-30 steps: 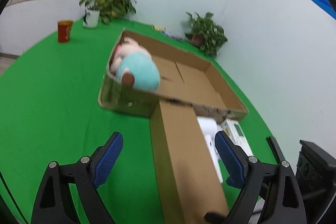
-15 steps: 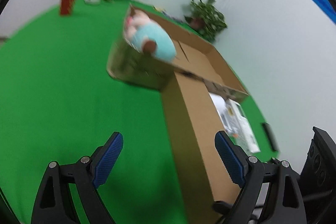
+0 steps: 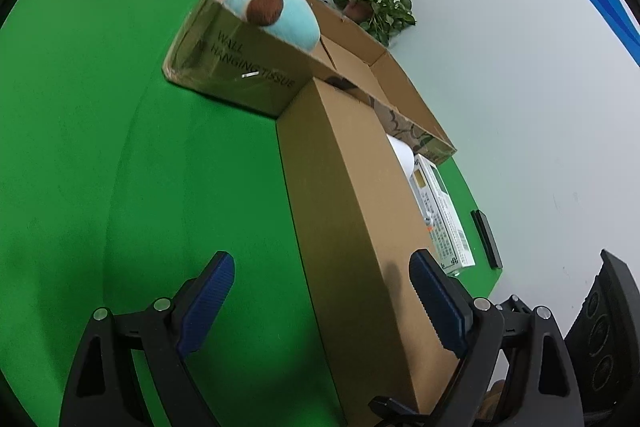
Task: Organize objects
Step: 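Move both tools to the long cardboard insert tray on the table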
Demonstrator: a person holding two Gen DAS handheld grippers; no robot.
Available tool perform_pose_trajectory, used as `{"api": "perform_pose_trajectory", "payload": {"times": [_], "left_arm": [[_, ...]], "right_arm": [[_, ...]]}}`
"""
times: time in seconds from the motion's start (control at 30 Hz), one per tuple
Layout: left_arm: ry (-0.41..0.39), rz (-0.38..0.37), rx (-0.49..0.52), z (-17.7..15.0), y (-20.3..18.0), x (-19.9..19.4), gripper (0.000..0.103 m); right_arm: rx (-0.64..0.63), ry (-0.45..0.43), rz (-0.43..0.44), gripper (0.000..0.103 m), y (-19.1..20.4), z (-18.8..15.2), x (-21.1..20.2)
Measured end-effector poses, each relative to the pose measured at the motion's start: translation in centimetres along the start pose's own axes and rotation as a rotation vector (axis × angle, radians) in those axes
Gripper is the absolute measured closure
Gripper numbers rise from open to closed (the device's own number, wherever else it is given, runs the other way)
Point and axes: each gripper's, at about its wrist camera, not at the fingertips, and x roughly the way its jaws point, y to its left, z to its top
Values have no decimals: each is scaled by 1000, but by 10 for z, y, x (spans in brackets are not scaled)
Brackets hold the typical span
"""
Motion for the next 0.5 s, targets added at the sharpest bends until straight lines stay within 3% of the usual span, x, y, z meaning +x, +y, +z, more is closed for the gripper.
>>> {"api": "perform_pose_trajectory", "payload": {"times": [0.07, 0.27, 0.3, 0.37, 0.43, 0.5], "left_arm": [[4, -7, -2, -3, 1, -1, 14], [-9, 7, -35, -7, 7, -11, 14], [-14, 2, -41, -7, 8, -14, 14], [-16, -9, -57, -9, 10, -16, 14], [-13, -6, -67, -11, 12, -17, 14], [-4, 6, -73, -12, 12, -14, 14]], "right_arm": [[12, -10, 19, 11, -1, -1, -2], [143, -22, 205, 23, -16, 3, -10], [171, -24, 230, 43, -18, 2, -12], [225, -14, 298, 63, -26, 3, -10], [243, -5, 344, 64, -29, 2, -7], [205, -15, 310, 60, -23, 3, -11]]}}
